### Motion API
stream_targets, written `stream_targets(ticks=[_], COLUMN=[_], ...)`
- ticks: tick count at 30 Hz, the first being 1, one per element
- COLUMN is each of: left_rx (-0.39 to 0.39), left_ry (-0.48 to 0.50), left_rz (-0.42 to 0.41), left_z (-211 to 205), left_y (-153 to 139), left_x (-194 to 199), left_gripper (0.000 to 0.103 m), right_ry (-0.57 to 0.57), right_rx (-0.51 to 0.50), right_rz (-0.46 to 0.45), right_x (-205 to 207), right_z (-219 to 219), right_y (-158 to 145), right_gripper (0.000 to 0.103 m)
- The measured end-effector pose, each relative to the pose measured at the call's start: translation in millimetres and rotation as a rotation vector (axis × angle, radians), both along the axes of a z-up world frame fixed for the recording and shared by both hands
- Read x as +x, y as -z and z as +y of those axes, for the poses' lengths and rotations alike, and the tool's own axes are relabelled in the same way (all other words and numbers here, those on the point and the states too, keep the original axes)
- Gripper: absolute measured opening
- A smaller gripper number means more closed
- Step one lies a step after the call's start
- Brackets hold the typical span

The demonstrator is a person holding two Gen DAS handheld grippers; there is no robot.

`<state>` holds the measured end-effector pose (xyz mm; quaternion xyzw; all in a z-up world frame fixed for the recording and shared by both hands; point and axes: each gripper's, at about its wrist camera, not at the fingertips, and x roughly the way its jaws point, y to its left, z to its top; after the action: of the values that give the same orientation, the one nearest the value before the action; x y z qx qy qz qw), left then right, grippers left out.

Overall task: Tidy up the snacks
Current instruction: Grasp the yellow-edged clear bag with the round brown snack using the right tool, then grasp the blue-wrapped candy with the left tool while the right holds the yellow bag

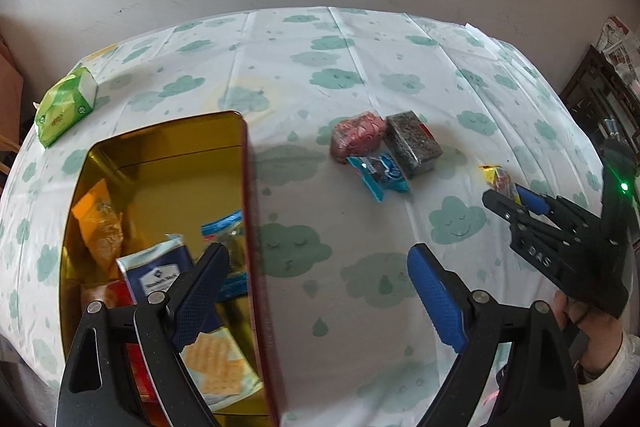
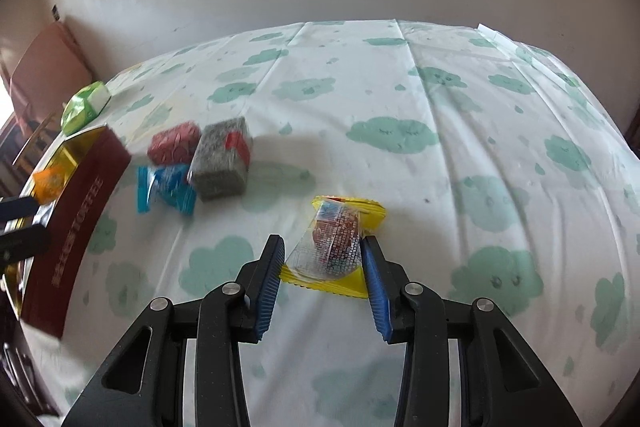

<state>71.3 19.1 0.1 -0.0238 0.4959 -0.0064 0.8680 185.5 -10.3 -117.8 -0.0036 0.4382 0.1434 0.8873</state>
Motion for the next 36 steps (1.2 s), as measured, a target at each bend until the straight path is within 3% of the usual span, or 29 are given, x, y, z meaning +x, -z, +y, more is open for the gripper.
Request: stream_targets(ticks=[7,11,16,19,26,36], left_rx=[0.0,0.001,0.003,0.005,0.011,-0.046], left_ry=[0.007,0.0,-0.003,-0.005,-0.017,-0.009], left_rz=[0.014,0.019,0.02,0.02,0.023,0.021], left_z=[-9.1,-9.8,-9.5,-9.2,-8.7,-14.8], left_y=[4.1,5.6,6.6,7.9,11.6,15.9], left_x=[8.1,11.6,13.0,14.9,23.3,31.8], left_gripper=[0.089,0.089,0.089,0.089,0.089,0.087], right_ry=[-0.023,-0.023,0.001,0.01,0.018,-0.027], right_rx=[0.015,0.06,0.071,0.077,0.049,0.013], right_rz=[0.019,0.034,0.025,0.031,0.02,-0.007], right_x=[-11.3,-14.8,-14.8,-7.5,3.0,-3.8], right_z=[-8.9,-10.5,-13.1,-12.7,-9.1,-11.8], right_y=[0.7,0.7,-1.5,-0.7,1.4,2.1], right_gripper=[0.043,0.064,0.065,0.062,0.037,0.034])
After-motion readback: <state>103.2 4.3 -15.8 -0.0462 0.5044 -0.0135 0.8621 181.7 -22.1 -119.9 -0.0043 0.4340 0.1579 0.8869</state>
